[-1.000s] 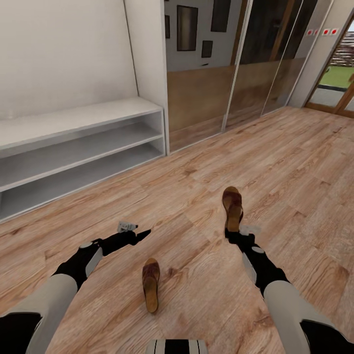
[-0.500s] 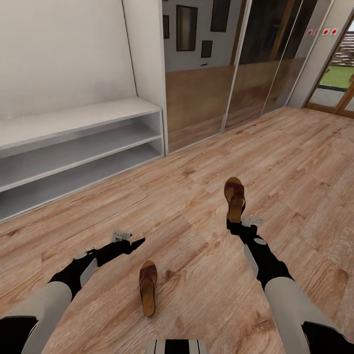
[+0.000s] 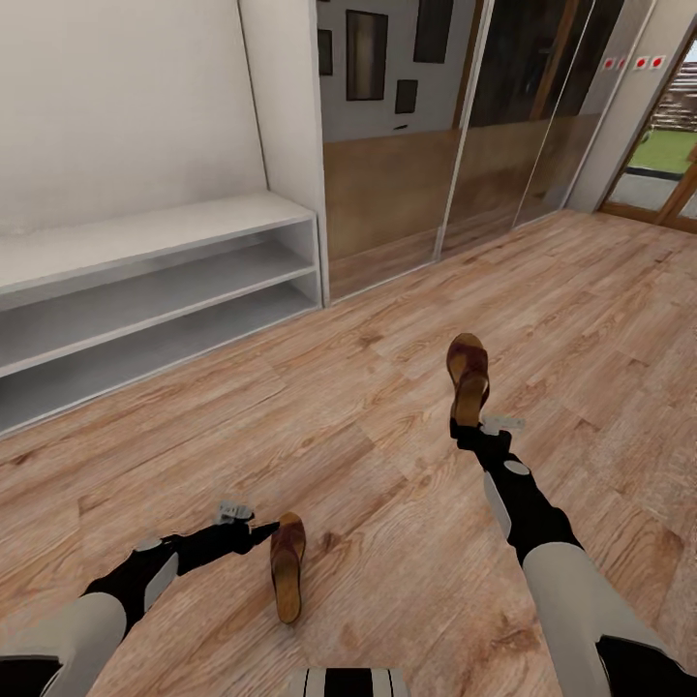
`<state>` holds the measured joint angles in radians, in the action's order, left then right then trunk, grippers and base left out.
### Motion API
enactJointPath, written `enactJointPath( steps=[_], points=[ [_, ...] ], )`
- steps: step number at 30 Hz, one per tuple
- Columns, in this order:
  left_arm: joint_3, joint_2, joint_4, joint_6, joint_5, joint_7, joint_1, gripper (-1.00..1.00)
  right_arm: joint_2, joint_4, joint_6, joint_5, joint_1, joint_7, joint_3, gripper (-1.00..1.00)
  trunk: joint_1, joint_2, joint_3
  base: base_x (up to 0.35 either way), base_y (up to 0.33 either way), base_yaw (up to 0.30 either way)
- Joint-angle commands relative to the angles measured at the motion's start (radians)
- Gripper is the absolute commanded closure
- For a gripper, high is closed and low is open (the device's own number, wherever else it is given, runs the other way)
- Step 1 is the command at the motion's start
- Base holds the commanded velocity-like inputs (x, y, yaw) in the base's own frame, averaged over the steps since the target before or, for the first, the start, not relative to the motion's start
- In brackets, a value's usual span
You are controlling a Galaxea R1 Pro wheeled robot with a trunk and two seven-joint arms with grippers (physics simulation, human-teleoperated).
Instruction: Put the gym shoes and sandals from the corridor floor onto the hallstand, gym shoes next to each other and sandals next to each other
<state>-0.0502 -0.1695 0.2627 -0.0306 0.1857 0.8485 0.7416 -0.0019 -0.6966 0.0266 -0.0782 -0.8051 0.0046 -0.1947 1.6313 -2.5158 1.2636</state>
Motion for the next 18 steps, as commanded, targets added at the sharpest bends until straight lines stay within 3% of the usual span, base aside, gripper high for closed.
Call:
enactJointPath(
  steps=[1,5,11,12,18],
  points=[
    [-0.005,-0.001,-0.007,-0.003,0.006,0.007,-0.005,-1.0,0.0,-0.006,0.003,-0.005,0.0,-0.001,-0.002,1.0,0.0,0.0,0.001,0.0,-0.226,0.0],
    [-0.005,-0.001,-0.023,-0.003,0.006,0.018,-0.028,-1.0,0.0,-0.029,0.003,-0.005,0.0,-0.002,-0.002,1.0,0.0,0.0,0.001,0.0,-0.187,0.0],
    [-0.004,-0.001,-0.023,-0.004,0.006,0.018,-0.062,-1.0,0.0,-0.064,0.003,-0.005,0.0,-0.002,-0.002,1.0,0.0,0.0,0.001,0.0,-0.037,0.0],
    [-0.004,-0.001,-0.023,-0.003,0.006,0.018,-0.157,-1.0,0.0,-0.07,0.003,-0.005,0.0,-0.002,-0.002,1.0,0.0,0.0,0.001,0.0,-0.006,0.0],
    [-0.003,-0.001,-0.023,-0.004,0.006,0.018,-0.157,-1.0,0.0,-0.07,0.003,-0.005,0.0,-0.002,-0.002,1.0,0.0,0.0,0.001,-0.038,-0.002,0.0]
  ],
)
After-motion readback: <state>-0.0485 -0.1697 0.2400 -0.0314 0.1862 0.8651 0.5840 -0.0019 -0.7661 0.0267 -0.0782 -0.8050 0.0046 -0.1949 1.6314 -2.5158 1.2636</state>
